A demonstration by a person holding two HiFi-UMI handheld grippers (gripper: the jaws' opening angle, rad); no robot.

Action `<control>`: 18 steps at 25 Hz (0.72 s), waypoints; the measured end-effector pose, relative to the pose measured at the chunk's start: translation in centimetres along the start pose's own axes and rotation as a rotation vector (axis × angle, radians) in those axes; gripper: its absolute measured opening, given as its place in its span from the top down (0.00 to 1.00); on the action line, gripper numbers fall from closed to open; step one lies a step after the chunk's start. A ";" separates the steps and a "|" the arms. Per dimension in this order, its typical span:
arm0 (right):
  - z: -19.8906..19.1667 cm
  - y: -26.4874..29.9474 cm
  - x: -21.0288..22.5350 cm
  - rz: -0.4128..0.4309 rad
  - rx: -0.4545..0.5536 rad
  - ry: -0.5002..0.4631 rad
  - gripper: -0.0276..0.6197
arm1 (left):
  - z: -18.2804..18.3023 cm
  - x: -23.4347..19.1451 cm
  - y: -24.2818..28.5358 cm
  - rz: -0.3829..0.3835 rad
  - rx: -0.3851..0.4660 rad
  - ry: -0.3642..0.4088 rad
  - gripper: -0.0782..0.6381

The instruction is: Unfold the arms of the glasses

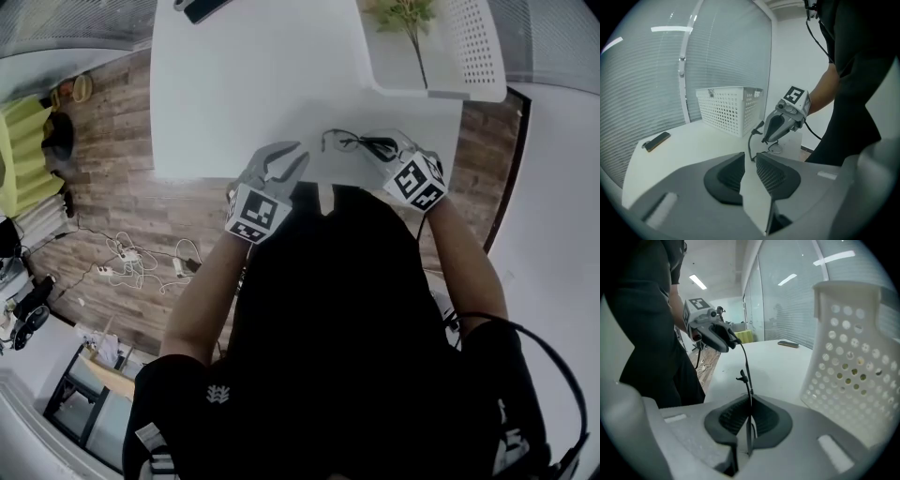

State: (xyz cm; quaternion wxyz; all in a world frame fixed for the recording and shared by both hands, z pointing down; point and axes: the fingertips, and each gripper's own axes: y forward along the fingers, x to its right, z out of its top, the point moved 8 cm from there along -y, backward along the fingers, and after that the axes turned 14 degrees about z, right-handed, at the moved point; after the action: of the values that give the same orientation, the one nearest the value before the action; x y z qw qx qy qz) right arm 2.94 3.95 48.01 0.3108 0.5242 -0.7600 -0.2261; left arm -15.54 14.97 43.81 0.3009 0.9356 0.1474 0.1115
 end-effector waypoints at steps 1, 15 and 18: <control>-0.1 -0.4 -0.2 -0.008 0.026 0.002 0.93 | -0.1 0.6 0.4 -0.016 -0.003 -0.001 0.77; -1.6 -1.8 -2.6 -0.053 0.159 -0.021 0.93 | 1.5 6.5 5.4 -0.307 0.067 0.007 0.67; -1.5 -1.8 -2.9 -0.055 0.173 -0.027 0.93 | 2.1 6.8 5.5 -0.338 0.074 0.015 0.66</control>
State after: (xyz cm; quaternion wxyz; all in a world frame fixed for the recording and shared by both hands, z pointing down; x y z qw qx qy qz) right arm 5.96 5.96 47.19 0.2476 0.5669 -0.7660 -0.1750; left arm -7.43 11.94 46.22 0.2796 0.9070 0.3089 0.0610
